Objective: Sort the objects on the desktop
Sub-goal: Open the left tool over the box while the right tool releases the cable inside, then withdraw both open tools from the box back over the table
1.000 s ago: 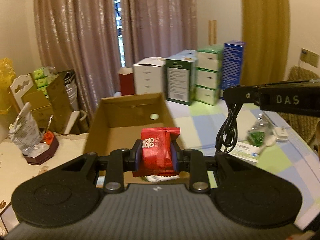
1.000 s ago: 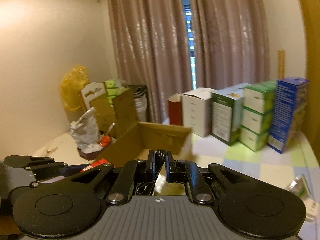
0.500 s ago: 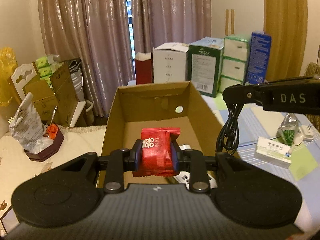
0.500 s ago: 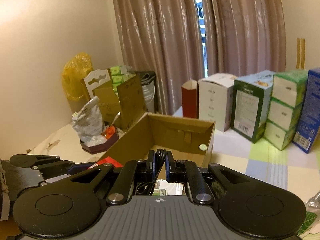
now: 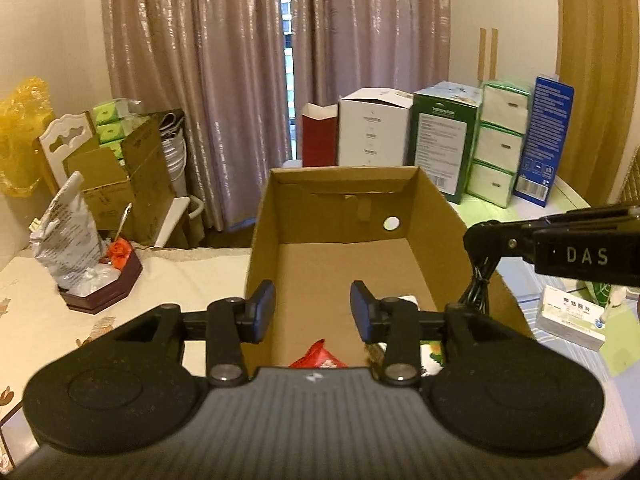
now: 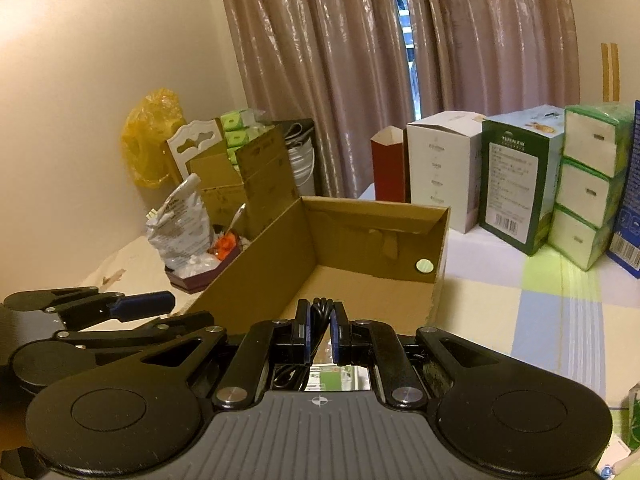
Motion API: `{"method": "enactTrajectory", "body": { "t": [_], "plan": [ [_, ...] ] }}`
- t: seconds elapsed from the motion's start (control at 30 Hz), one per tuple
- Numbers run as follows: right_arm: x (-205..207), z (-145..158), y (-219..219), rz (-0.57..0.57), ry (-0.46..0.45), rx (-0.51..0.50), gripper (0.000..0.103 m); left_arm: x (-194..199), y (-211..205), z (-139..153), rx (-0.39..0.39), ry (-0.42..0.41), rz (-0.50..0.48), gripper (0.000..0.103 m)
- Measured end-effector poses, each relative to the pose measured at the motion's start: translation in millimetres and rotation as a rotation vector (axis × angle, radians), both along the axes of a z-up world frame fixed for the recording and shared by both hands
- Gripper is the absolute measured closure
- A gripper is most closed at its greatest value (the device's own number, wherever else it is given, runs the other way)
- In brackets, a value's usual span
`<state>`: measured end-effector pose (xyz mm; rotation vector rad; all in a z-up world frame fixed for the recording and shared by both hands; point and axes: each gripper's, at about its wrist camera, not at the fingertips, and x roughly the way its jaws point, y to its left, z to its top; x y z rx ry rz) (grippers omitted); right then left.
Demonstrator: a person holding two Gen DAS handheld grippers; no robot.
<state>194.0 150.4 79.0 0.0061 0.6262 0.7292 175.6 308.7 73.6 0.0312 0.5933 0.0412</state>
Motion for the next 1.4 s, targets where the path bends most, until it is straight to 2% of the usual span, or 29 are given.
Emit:
{"method": "enactTrajectory", "body": {
  "t": [0.13,0.2,0.27,0.43,0.5,0.57,0.9,1.07,1.2,1.4],
  "plan": [
    [4,2,1,0.020,0.014,0.070,0.093,-5,5,2,-0.005,-0.001,0.023,0.066],
    [5,5,-2,0.010,0.004,0.083,0.073,-8,7,2,-0.006,-0.001,0.027,0.064],
    [4,8,-7,-0.006,-0.003,0.092,0.063,-11,7,3,-0.003,-0.001,0.029,0.063],
    [-1,10,-27,-0.045,0.004,0.082,0.058,-20,5,5,-0.011,-0.005,0.036,0.063],
    [-5,10,-37,-0.062,0.007,0.085,0.049,-24,2,6,-0.015,-0.006,0.032,0.060],
    [-10,9,-46,-0.077,0.013,0.072,0.046,-29,-3,8,-0.017,-0.009,0.028,0.056],
    [-49,14,-88,-0.128,0.010,0.039,0.036,-56,-31,18,-0.036,-0.006,0.021,0.046],
    [-69,16,-111,-0.165,0.004,0.022,0.033,-72,-46,23,-0.041,-0.010,0.007,0.036],
    [-85,18,-132,-0.194,-0.019,0.012,0.018,-83,-60,29,-0.034,-0.021,-0.008,0.029],
    [-107,15,-168,-0.251,-0.015,-0.002,0.011,-98,-86,37,-0.046,-0.044,-0.039,0.019]
  ]
}}
